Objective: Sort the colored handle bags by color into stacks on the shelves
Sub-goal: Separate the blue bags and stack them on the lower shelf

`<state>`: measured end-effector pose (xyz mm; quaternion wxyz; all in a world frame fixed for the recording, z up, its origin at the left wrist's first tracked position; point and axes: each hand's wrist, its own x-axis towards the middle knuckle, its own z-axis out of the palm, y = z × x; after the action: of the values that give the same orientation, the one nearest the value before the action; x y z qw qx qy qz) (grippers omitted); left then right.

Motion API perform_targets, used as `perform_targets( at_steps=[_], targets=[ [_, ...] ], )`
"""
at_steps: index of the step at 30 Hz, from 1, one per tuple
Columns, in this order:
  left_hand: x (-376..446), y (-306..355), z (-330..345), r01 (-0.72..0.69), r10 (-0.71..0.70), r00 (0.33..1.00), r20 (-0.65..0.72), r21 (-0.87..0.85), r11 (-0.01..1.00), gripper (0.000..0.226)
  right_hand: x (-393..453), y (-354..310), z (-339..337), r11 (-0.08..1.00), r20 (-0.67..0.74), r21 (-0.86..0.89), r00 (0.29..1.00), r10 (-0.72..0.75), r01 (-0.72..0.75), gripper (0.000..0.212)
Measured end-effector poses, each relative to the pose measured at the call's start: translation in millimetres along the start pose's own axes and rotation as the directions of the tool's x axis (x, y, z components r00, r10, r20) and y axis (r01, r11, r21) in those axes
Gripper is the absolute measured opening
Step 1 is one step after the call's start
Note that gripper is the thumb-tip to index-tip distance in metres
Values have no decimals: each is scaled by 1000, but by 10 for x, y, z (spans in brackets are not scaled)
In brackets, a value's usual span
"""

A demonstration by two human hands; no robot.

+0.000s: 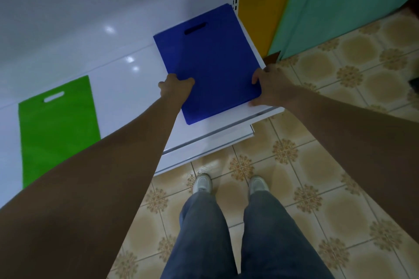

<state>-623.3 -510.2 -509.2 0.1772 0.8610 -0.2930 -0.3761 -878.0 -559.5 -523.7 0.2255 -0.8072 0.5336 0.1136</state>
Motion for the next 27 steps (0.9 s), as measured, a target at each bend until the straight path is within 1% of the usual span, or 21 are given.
perform_targets(
  at_steps=[2, 4, 6, 9, 11, 14, 16, 20, 22, 24, 27],
  targets=[
    [-2, 23, -6, 11, -12, 1000, 20, 44, 999, 67, 11, 13, -61, 1000, 17, 15, 1000, -17, 17, 65],
    [-1, 42, -8, -2, -1, 999, 35, 87, 996, 66, 27, 11, -101, 1000, -1, 5, 1000, -22, 22, 58],
    [0, 57, -27, -22, 14, 998, 62, 131, 991, 63, 28, -1, -116, 1000, -13, -6, 1000, -21, 21, 55],
    [-23, 64, -88, -42, 31, 998, 58, 194, 980, 57, -19, -40, -90, 1000, 38, -15, 999, -25, 25, 66],
    [-82, 56, -162, -50, 45, 999, 27, 219, 974, 59, -101, -82, -76, 1000, 77, 1, 997, -12, 12, 77],
    [-282, 94, -361, -104, 111, 993, -28, 181, 978, 64, -271, -201, -154, 1000, 46, 11, 999, 9, -10, 85],
    [-519, 108, -575, -150, 162, 983, -84, 129, 980, 67, -437, -388, -246, 996, -3, 90, 1000, -9, 9, 85],
    [-1207, -104, -1109, -238, 244, 939, -244, 55, 970, 63, -964, -1084, -407, 945, -41, 308, 994, -103, 111, 82],
    [-1533, -311, -1373, -215, 202, 926, -319, -8, 977, 60, -1258, -1477, -461, 905, -83, 377, 980, -181, 199, 78],
    [-1837, -589, -1652, -157, 115, 917, -381, -80, 984, 57, -1522, -1895, -501, 858, -140, 405, 949, -283, 316, 73],
    [-2233, -1106, -2087, -104, 39, 883, -467, -115, 988, 55, -1878, -2516, -540, 790, -205, 419, 894, -399, 448, 67]
  ],
)
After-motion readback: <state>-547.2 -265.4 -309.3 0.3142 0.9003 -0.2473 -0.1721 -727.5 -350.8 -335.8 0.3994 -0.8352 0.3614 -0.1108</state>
